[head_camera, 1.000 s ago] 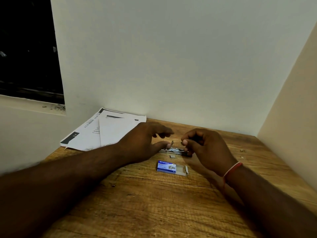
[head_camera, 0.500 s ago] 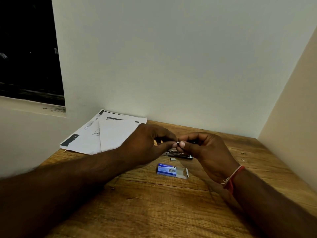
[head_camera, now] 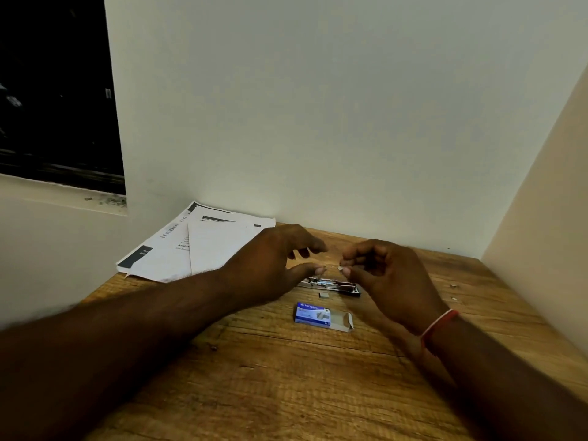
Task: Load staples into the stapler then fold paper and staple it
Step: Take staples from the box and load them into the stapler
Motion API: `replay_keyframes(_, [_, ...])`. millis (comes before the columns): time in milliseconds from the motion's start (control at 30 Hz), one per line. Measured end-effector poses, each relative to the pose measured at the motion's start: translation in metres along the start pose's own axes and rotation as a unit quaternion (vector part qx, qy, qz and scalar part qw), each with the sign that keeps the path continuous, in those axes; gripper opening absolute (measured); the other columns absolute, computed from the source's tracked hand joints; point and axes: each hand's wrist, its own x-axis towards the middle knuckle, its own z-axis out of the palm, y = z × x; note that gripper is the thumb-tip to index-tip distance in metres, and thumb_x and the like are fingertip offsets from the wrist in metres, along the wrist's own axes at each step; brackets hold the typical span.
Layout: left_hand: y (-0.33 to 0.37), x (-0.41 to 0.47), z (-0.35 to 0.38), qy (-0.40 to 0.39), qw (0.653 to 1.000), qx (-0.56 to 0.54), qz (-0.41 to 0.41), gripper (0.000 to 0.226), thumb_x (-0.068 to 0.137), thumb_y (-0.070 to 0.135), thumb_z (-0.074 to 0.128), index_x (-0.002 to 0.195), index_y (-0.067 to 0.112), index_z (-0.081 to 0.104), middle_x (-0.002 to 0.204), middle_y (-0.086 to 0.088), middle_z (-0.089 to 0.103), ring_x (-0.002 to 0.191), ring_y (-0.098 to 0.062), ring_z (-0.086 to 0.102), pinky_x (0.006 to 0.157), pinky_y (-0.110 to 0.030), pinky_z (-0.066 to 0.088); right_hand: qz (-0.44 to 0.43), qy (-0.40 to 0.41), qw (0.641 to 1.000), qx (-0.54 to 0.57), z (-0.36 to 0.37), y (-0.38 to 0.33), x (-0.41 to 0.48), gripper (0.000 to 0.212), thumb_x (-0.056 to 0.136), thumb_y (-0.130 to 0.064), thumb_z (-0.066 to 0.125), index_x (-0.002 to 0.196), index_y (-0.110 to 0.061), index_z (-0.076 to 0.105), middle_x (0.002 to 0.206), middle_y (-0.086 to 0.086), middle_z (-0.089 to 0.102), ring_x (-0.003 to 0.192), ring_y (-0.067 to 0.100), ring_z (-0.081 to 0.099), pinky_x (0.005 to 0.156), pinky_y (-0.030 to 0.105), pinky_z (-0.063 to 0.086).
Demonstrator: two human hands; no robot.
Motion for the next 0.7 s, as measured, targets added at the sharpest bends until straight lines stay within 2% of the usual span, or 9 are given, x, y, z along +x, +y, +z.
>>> replay_keyframes(133, [-0.006, 0.000, 0.002, -0.048, 0.999, -0.004, -0.025, 0.039, 0.098, 0.032, 0.088, 0.135, 0.039, 0.079, 0.117, 0.018, 0.077, 0.102, -0.001, 0.072, 0.088, -0.029, 0.064, -0.027, 0.003, 0.995, -0.100, 0.011, 0.007, -0.002, 0.036, 0.092, -0.012, 0.086, 0.111, -0.039, 0.073, 0.093, -0.015, 0.080, 0.087, -0.005, 0.074, 0.073, 0.011, 0.059])
replay_keyframes(200, [-0.007, 0.000, 0.005, -0.060, 0.998, -0.002, -0.022, 0.038, 0.100, 0.031, 0.085, 0.137, 0.039, 0.079, 0.119, 0.016, 0.079, 0.100, -0.001, 0.074, 0.087, -0.026, 0.065, -0.031, 0.006, 0.991, -0.130, 0.016, 0.008, -0.004, 0.042, 0.090, -0.016, 0.088, 0.118, -0.041, 0.068, 0.093, -0.019, 0.078, 0.087, -0.006, 0.071, 0.069, 0.015, 0.058])
replay_keyframes(267, [-0.007, 0.000, 0.006, -0.063, 0.998, 0.001, -0.014, 0.036, 0.102, 0.029, 0.083, 0.137, 0.038, 0.080, 0.120, 0.014, 0.081, 0.097, -0.002, 0.075, 0.085, -0.026, 0.066, -0.027, 0.003, 0.990, -0.139, 0.019, 0.007, -0.005, 0.047, 0.090, -0.019, 0.089, 0.124, -0.043, 0.065, 0.094, -0.020, 0.078, 0.088, -0.008, 0.069, 0.070, 0.021, 0.059])
replay_keyframes(400, [-0.007, 0.000, 0.008, -0.059, 0.998, 0.008, -0.005, 0.034, 0.103, 0.027, 0.081, 0.136, 0.037, 0.081, 0.121, 0.013, 0.082, 0.097, -0.003, 0.075, 0.085, -0.027, 0.066, -0.014, -0.013, 0.987, -0.160, 0.022, 0.006, -0.004, 0.052, 0.093, -0.021, 0.086, 0.131, -0.044, 0.060, 0.097, -0.020, 0.078, 0.083, 0.000, 0.071, 0.071, 0.019, 0.056])
replay_keyframes(500, [-0.008, 0.000, 0.009, -0.057, 0.998, 0.009, -0.001, 0.035, 0.103, 0.028, 0.082, 0.137, 0.038, 0.080, 0.122, 0.014, 0.083, 0.095, -0.001, 0.075, 0.085, -0.028, 0.066, -0.011, -0.017, 0.987, -0.162, 0.023, 0.005, -0.004, 0.053, 0.094, -0.018, 0.085, 0.135, -0.042, 0.059, 0.099, -0.017, 0.077, 0.088, 0.005, 0.072, 0.073, 0.021, 0.059])
replay_keyframes(700, [-0.007, 0.001, 0.011, -0.051, 0.999, 0.007, 0.006, 0.035, 0.102, 0.029, 0.082, 0.136, 0.036, 0.081, 0.122, 0.013, 0.084, 0.093, 0.000, 0.076, 0.084, -0.027, 0.067, -0.020, -0.023, 0.986, -0.164, 0.023, 0.006, -0.004, 0.053, 0.095, -0.018, 0.084, 0.136, -0.041, 0.059, 0.099, -0.017, 0.078, 0.086, 0.004, 0.074, 0.078, 0.027, 0.064])
